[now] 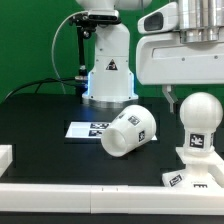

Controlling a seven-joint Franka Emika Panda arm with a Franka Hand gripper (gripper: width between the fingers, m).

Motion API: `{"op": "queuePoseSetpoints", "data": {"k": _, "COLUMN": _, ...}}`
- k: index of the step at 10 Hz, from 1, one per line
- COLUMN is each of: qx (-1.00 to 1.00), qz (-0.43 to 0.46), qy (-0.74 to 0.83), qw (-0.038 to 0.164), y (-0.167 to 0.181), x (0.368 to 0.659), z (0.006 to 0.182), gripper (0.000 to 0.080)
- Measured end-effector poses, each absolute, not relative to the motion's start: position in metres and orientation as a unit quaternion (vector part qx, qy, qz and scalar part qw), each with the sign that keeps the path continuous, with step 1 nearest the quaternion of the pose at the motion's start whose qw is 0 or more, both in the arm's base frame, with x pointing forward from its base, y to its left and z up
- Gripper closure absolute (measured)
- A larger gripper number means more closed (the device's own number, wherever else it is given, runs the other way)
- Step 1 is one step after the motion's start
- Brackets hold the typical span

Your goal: Assemble lamp

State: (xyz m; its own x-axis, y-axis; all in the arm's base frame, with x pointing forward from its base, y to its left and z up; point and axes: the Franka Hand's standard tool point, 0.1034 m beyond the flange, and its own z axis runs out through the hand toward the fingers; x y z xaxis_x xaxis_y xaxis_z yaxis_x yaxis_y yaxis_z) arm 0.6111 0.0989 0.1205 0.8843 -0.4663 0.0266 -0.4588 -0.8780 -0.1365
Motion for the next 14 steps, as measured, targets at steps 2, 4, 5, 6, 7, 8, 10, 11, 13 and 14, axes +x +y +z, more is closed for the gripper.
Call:
{"op": "queuePoseSetpoints", "data": {"k": 2, "qx": -0.996, "qz": -0.038, "qy": 0.075, "qw": 0.032, "y": 0.094, "x": 0.611, "z": 0.118, "gripper": 0.0100}}
{"op": "queuePoseSetpoints", "data": {"k": 4, "qx": -0.994, "qz": -0.048, "qy": -0.095, "qw": 0.007, "y": 0.087, "x": 0.615, "z": 0.118, "gripper": 0.0100}}
{"op": "queuePoseSetpoints", "data": {"k": 5, "qx": -0.995, "qz": -0.049, "qy": -0.082, "qw": 0.009, "y": 0.088, "x": 0.615, "z": 0.118, "gripper": 0.0100}}
{"op": "queuePoseSetpoints", "data": {"k": 6, "qx": -0.995, "qz": -0.049, "qy": -0.082, "qw": 0.009, "y": 0.088, "x": 0.615, "z": 0.118, "gripper": 0.0223}}
{"op": "queuePoseSetpoints", "data": {"k": 7, "qx": -0.996, "qz": -0.049, "qy": -0.071, "qw": 0.010, "y": 0.088, "x": 0.615, "z": 0.118, "gripper": 0.0223}}
{"op": "queuePoseSetpoints", "data": {"k": 8, "qx": -0.998, "qz": -0.048, "qy": -0.031, "qw": 0.012, "y": 0.088, "x": 0.615, "z": 0.118, "gripper": 0.0228}}
{"op": "queuePoseSetpoints", "data": {"k": 10, "qx": -0.996, "qz": -0.054, "qy": 0.072, "qw": 0.015, "y": 0.090, "x": 0.616, "z": 0.118, "gripper": 0.0228}}
{"op": "queuePoseSetpoints", "data": {"k": 11, "qx": -0.986, "qz": -0.060, "qy": 0.154, "qw": 0.019, "y": 0.090, "x": 0.616, "z": 0.118, "gripper": 0.0228}}
{"op": "queuePoseSetpoints", "data": {"k": 13, "qx": -0.960, "qz": -0.056, "qy": 0.272, "qw": 0.025, "y": 0.090, "x": 0.615, "z": 0.118, "gripper": 0.0228}}
{"op": "queuePoseSetpoints", "data": {"k": 14, "qx": -0.932, "qz": -0.047, "qy": 0.358, "qw": 0.033, "y": 0.092, "x": 0.614, "z": 0.118, "gripper": 0.0226}}
